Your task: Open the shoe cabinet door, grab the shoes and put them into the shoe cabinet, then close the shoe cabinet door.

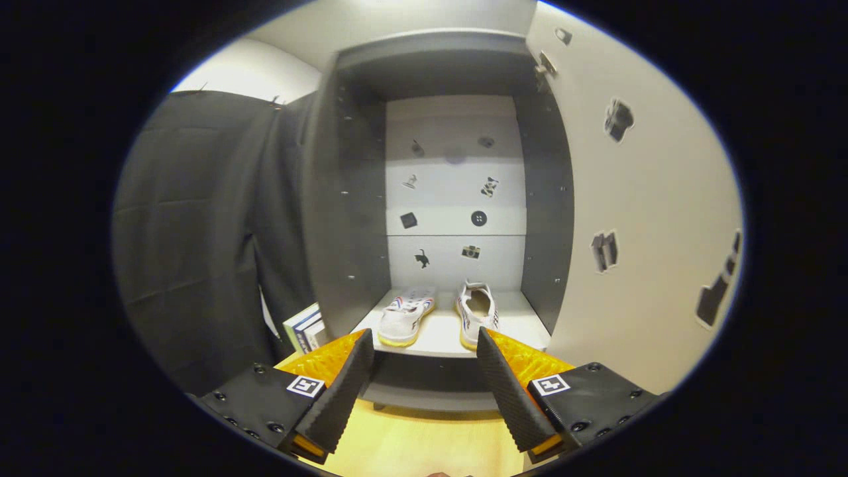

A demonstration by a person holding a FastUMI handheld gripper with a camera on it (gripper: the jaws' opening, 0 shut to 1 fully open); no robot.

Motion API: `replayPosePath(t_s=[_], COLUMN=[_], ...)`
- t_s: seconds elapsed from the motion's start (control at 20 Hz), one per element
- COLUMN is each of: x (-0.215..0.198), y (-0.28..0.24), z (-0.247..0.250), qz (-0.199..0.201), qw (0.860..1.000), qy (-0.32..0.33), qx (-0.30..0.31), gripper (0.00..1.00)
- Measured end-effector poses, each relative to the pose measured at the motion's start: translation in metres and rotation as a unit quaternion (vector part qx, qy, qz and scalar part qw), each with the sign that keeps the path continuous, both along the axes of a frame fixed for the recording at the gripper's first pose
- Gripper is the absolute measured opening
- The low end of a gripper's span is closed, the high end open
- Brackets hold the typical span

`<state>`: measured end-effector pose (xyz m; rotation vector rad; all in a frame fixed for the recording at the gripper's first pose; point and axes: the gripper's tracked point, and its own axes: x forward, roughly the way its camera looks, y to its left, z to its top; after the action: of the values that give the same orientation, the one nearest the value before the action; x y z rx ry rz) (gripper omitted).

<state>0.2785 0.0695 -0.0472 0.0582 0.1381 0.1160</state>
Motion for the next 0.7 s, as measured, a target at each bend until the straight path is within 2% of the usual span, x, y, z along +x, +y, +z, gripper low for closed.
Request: replayPosePath(t_s=[0.15, 0.4, 0.7], x=[-0.056, -0.125, -0.172], y=[0.012, 0.011, -0.01], z=[-0.003, -0.005, 0.006], qz=[0.022, 0.033, 0.009], qw=[1.0, 0.999, 1.0], qy=[-0.01, -0.007, -0.005], qx=[-0.005, 0.003, 0.021], gripper=[0.98, 0.99, 0.99])
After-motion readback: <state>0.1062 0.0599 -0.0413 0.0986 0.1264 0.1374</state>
